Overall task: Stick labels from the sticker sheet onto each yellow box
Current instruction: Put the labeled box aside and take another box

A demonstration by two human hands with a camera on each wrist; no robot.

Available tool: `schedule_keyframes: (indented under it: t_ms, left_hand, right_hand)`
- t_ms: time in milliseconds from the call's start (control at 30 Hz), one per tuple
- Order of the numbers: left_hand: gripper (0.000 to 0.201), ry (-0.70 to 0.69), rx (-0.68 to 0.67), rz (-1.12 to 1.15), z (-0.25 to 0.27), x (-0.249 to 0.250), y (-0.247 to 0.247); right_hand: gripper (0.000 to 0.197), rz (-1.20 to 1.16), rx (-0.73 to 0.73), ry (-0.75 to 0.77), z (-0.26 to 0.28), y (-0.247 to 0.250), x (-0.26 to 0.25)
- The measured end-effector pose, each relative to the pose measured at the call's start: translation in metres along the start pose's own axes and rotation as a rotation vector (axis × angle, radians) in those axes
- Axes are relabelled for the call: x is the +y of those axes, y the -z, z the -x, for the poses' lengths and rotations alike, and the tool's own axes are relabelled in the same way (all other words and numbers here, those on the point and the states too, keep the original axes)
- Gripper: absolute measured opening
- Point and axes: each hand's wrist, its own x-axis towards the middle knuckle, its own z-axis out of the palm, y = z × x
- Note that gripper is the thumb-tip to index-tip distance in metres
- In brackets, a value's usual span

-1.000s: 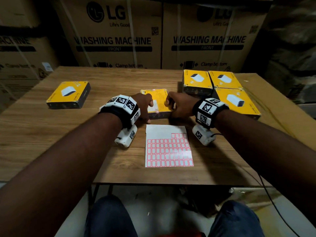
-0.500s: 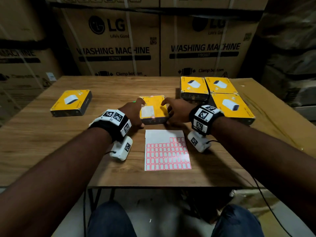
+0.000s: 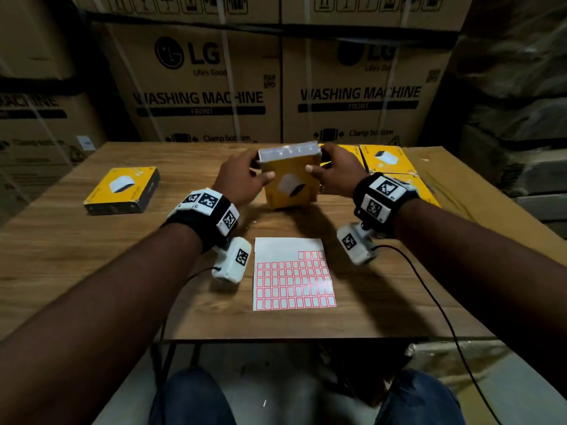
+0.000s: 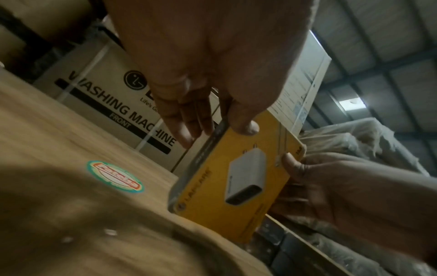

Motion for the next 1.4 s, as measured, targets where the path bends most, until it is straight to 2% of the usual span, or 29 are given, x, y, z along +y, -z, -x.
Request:
schedule_keyframes:
  t_ms: [133,267,400,467,500,633,733,867,967,1067,1167,1333,1400]
  left_hand:
    - [0.044,0.083,-0.048,0.184,-0.006,0.015,-0.014]
    - [0.066,0.122,-0.190,0.165,-0.004,0.020,-0.031]
    - [0.066,0.123,-0.347,0.126,-0.001,0.024,-0.049]
    - [0.055,0.133,-0.425,0.108,-0.004,0.028,-0.058]
    - [0.050,0.130,-0.459,0.099,-0.006,0.029,-0.061]
    - [0.041,0.106,-0.540,0.095,-0.008,0.038,-0.072]
    - [0.034,0.118,-0.563,0.050,-0.006,0.044,-0.080]
    - [0.029,0.189,-0.553,-0.012,-0.002,0.049,-0.091]
    - [0.025,0.177,-0.552,-0.070,-0.001,0.055,-0.093]
    - [0.029,0.166,-0.615,-0.128,-0.002,0.058,-0.095]
    - [0.050,0.186,-0.638,-0.168,-0.008,0.052,-0.104]
    - [0.053,0.138,-0.633,-0.259,-0.005,0.059,-0.111]
    - [0.050,0.112,-0.633,-0.274,-0.002,0.063,-0.110]
  right_hand:
    - [0.060,-0.169,-0.025,-0.136,-0.003,0.009,0.010]
    - [0.062,-0.102,-0.005,-0.174,0.010,0.022,0.011]
    - [0.049,0.057,0.000,-0.255,0.019,0.034,0.018]
    - [0.035,0.152,-0.002,-0.282,0.024,0.040,0.019]
    - [0.037,0.181,-0.009,-0.294,0.027,0.041,0.019]
    - [0.078,0.320,-0.071,-0.292,0.040,0.040,0.017]
    - [0.088,0.401,-0.144,-0.278,0.050,0.038,0.017]
    - [0.084,0.505,-0.287,-0.259,0.061,0.042,0.016]
    - [0.082,0.573,-0.366,-0.246,0.063,0.042,0.021]
    - [0.058,0.615,-0.348,-0.221,0.067,0.039,0.025]
    - [0.037,0.681,-0.342,-0.150,0.067,0.035,0.021]
    - [0.026,0.732,-0.364,-0.104,0.067,0.027,0.016]
    - [0.027,0.748,-0.369,-0.105,0.065,0.027,0.016]
